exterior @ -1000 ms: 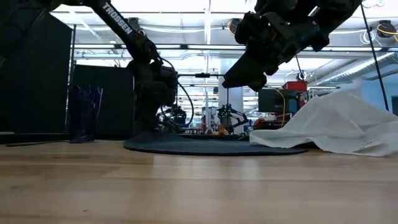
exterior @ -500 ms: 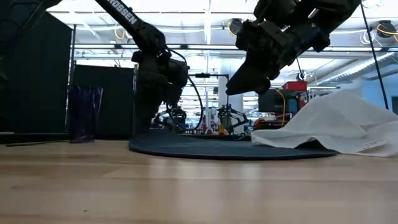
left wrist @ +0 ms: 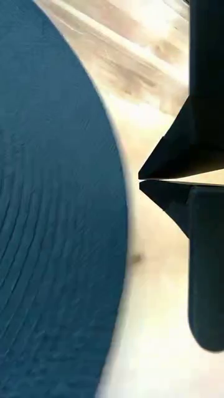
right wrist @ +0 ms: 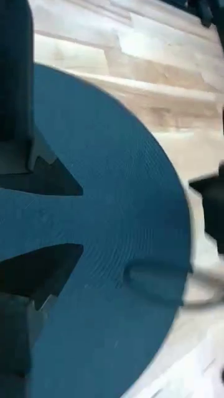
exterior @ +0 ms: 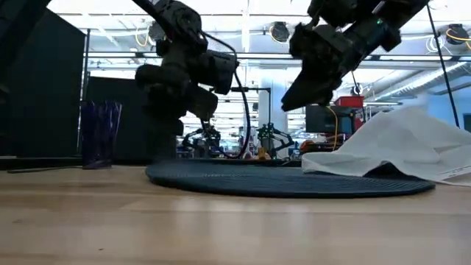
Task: Set table place
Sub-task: Move the table mat from the top to the center of the table
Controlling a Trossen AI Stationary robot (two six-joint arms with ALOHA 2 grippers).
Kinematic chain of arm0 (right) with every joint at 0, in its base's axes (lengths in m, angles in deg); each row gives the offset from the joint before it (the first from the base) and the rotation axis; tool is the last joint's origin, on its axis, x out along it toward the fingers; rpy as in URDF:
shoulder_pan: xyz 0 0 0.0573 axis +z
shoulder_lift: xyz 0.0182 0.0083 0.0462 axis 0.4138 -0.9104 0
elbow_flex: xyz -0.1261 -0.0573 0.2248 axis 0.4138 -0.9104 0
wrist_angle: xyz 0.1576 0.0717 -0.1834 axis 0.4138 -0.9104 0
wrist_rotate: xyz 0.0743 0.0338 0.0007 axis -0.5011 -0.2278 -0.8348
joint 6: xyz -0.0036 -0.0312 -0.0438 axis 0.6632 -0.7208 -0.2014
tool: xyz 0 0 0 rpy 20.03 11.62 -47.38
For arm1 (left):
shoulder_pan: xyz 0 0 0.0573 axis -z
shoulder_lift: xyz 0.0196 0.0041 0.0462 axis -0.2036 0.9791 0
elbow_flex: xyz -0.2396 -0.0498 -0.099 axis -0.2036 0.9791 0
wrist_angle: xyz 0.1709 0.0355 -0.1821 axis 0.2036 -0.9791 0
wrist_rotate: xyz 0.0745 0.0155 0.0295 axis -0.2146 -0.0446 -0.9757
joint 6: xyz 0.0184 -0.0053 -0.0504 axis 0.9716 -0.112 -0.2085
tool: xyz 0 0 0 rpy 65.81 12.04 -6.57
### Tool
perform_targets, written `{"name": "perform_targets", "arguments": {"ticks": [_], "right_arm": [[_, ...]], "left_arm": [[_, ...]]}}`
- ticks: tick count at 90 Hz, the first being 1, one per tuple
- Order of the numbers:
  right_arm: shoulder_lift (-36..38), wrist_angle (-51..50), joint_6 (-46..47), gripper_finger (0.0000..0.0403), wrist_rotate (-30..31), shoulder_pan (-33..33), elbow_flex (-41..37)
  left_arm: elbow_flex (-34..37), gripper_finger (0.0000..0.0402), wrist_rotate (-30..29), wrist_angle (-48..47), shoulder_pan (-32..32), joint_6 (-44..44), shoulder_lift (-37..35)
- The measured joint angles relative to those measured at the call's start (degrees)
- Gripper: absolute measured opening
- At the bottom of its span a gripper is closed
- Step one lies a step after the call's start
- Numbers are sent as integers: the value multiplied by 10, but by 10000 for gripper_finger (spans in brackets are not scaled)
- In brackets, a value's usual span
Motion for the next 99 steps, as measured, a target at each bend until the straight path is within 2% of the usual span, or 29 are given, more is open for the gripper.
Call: {"name": "perform_targets", "arguments": {"ticks": [18, 30, 38, 58, 73, 99], "right_arm": [[46, -44, 16, 123, 23, 7, 0], [52, -45, 16, 123, 43, 13, 0], [52, -44, 18, 123, 43, 13, 0], [52, -35, 30, 123, 44, 13, 0], [52, -38, 40, 123, 42, 13, 0], [52, -38, 40, 123, 42, 25, 0]], "left_arm": [[23, 0, -2, 1, 87, -37, 0], [24, 0, -49, 21, 121, -48, -13], [21, 0, -73, 63, 124, -49, -31], [19, 0, -110, 261, 115, -64, -27], [25, 0, -150, 281, 116, -72, -16], [86, 0, -152, 359, 124, -108, -10]]}}
